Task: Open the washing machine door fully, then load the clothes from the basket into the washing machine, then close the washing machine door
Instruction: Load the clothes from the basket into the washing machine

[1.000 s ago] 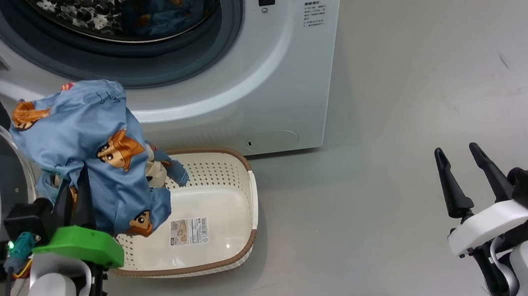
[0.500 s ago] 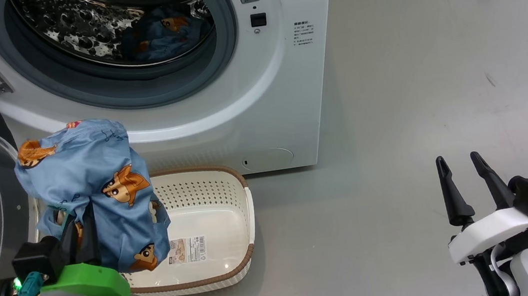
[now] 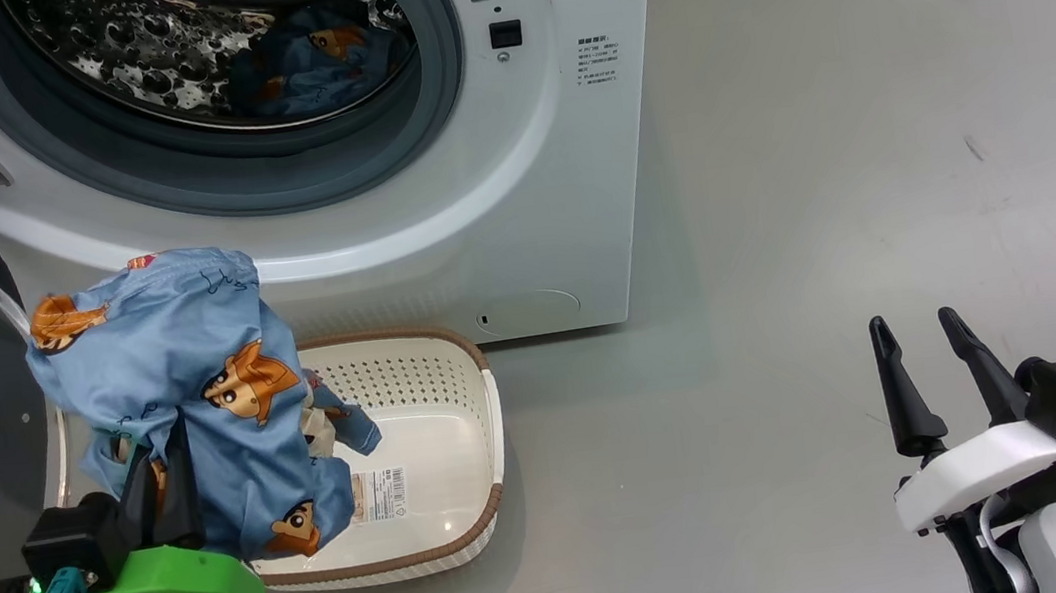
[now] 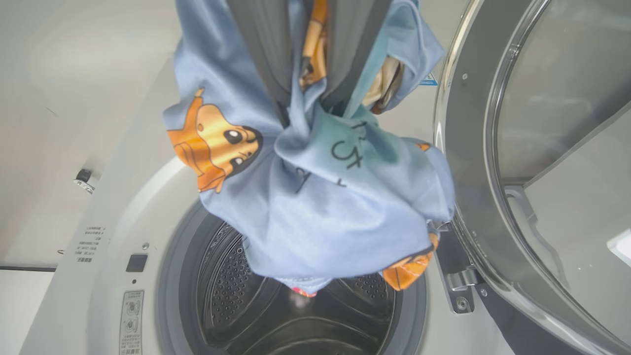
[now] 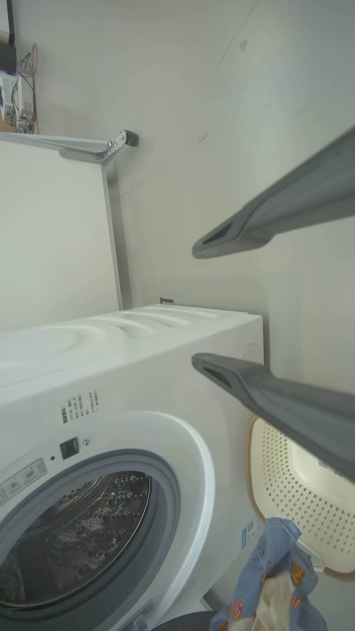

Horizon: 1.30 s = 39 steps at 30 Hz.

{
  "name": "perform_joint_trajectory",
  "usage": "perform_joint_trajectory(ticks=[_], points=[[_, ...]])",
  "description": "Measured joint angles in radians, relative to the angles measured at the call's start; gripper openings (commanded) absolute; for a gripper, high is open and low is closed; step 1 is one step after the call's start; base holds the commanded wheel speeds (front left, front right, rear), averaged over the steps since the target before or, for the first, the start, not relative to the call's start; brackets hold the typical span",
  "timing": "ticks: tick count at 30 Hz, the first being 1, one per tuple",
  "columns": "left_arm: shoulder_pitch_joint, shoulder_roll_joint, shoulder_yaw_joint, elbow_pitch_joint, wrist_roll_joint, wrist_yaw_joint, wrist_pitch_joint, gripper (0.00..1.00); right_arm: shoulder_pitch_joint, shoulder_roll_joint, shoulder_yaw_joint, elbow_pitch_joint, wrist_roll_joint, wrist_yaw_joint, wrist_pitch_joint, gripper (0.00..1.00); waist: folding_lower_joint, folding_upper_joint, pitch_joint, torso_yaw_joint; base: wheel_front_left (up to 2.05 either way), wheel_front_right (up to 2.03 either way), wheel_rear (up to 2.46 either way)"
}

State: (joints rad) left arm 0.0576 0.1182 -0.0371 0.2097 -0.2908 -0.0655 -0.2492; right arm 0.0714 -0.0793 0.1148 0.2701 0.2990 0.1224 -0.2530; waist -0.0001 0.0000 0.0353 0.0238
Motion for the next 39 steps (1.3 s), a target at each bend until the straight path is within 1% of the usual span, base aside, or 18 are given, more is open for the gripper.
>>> perform_joint_trajectory(ticks=[8, 13, 19, 24, 30, 34, 39], points=[[0.004, -0.007, 0.007, -0.027, 0.009, -0.004, 0.000, 0.00, 0.000, -0.001, 0.000, -0.017, 0.000, 0.000, 0.000, 1.00, 0.0000, 0.0000, 0.037, -0.003, 0.00, 0.00, 0.00], [-0.007, -0.015, 0.019, -0.041, 0.009, -0.011, 0.000, 0.00, -0.001, -0.005, 0.001, -0.028, 0.000, 0.000, 0.000, 1.00, 0.0000, 0.0000, 0.080, -0.005, 0.00, 0.00, 0.00], [-0.055, -0.017, 0.022, -0.049, 0.009, -0.016, 0.000, 0.00, -0.008, -0.014, 0.001, -0.042, 0.000, 0.000, 0.000, 1.00, 0.0000, 0.0000, 0.136, -0.008, 0.00, 0.00, 0.00], [-0.115, -0.030, 0.025, -0.056, 0.006, -0.023, 0.000, 0.00, -0.036, -0.013, -0.002, -0.056, 0.000, 0.000, 0.000, 1.00, 0.0000, 0.0000, 0.189, -0.011, 0.00, 0.00, 0.00], [-0.184, -0.026, 0.033, -0.050, 0.011, -0.031, 0.000, 0.00, -0.070, -0.011, 0.006, -0.061, -0.002, 0.000, 0.000, 1.00, 0.0001, 0.0000, 0.250, -0.019, 0.00, 0.00, 0.00], [-0.239, -0.002, 0.038, -0.036, 0.018, -0.032, 0.000, 0.00, -0.091, -0.007, 0.021, -0.062, -0.002, 0.000, 0.000, 1.00, 0.0001, 0.0000, 0.283, -0.029, 0.00, 0.00, 0.00], [-0.308, 0.009, 0.061, -0.019, 0.015, -0.032, 0.000, 0.00, -0.115, 0.000, 0.027, -0.061, -0.002, 0.000, 0.000, 1.00, 0.0001, 0.0000, 0.311, -0.055, 0.00, 0.00, 0.00]])
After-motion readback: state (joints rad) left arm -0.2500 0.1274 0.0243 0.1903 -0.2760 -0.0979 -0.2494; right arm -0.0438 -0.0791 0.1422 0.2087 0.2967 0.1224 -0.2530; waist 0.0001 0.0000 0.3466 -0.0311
